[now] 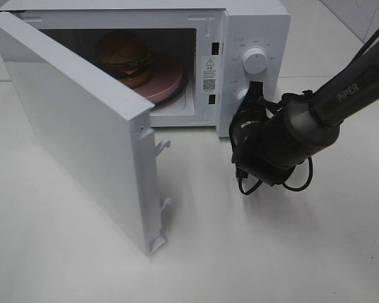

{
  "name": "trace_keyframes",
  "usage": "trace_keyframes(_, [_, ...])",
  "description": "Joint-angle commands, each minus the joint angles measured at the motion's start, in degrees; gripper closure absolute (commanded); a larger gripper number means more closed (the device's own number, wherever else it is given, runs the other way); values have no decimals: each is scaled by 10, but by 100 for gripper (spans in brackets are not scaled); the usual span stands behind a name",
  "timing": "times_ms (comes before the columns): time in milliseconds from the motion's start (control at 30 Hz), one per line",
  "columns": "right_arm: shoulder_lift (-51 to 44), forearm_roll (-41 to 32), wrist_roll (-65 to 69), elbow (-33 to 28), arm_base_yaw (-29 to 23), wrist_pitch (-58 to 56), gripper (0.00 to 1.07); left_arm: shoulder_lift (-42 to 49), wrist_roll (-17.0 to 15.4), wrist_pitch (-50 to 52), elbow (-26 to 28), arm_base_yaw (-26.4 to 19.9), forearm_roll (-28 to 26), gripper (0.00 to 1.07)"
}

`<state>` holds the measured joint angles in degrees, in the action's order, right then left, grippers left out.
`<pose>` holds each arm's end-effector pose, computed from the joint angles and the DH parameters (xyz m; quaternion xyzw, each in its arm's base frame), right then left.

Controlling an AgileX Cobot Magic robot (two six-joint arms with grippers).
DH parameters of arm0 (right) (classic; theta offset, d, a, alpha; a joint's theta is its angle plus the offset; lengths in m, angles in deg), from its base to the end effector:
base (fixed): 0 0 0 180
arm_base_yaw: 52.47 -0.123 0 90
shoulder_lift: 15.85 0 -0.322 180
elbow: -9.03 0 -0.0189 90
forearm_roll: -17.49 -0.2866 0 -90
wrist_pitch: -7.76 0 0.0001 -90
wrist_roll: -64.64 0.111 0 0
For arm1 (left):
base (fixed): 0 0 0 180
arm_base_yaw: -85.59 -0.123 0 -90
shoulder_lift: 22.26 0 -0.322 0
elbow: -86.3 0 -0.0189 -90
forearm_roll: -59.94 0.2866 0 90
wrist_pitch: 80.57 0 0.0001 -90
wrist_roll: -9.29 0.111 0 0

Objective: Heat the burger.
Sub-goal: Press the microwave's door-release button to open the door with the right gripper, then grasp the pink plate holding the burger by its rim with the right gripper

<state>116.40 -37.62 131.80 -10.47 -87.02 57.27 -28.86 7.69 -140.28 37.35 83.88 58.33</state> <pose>0.4061 0.1956 0.0771 0.6301 0.5348 0.3777 0.4175 0.0062 -0.0025 0.2903 -0.0239 0.8442 -0.0135 0.5353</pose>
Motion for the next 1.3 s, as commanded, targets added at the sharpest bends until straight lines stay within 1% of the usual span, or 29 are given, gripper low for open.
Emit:
trace_keyframes(33, [-33, 123, 3, 38, 25, 171, 107, 12, 1, 3, -2, -2, -1, 4])
trace_keyframes(100, [-35, 125, 5, 33, 25, 166, 107, 12, 1, 3, -2, -2, -1, 4])
trace_keyframes(233, [-43, 138, 21, 7, 18, 108, 107, 12, 1, 3, -2, -2, -1, 4])
trace_keyframes(267, [-43, 138, 21, 7, 18, 108, 107, 12, 1, 3, -2, -2, -1, 4])
trace_keyframes(300, [-49, 158, 33, -6, 18, 79, 107, 12, 1, 3, -2, -2, -1, 4])
trace_keyframes(367, [-52, 165, 38, -11, 18, 70, 107, 12, 1, 3, -2, -2, -1, 4])
trace_keyframes(400, [-57, 176, 45, -23, 18, 52, 107, 12, 1, 3, -2, -2, -1, 4])
trace_keyframes(467, [-60, 178, 46, -30, 18, 41, 107, 12, 1, 3, -2, -2, -1, 4])
trace_keyframes(500, [-67, 181, 46, -42, 18, 14, 107, 12, 1, 3, -2, -2, -1, 4])
trace_keyframes(533, [-67, 181, 46, -42, 18, 14, 107, 12, 1, 3, -2, -2, -1, 4])
trace_keyframes(600, [-80, 191, 43, -61, 18, -19, 107, 12, 1, 3, -2, -2, -1, 4])
trace_keyframes(900, [-113, 240, 29, -112, 18, -79, 107, 12, 1, 3, -2, -2, -1, 4])
trace_keyframes(933, [-125, 254, 17, -125, 18, -84, 107, 12, 1, 3, -2, -2, -1, 4])
trace_keyframes(1067, [-146, 268, 1, -146, 18, -97, 107, 12, 1, 3, -2, -2, -1, 4])
trace_keyframes(1133, [-176, 281, -34, -168, 18, -124, 107, 12, 1, 3, -2, -2, -1, 4])
trace_keyframes(1233, [-184, 281, -49, -174, 18, -135, 107, 12, 1, 3, -2, -2, -1, 4])
trace_keyframes(1300, [-206, 281, -105, -185, 18, -172, 107, 12, 1, 3, -2, -2, -1, 4])
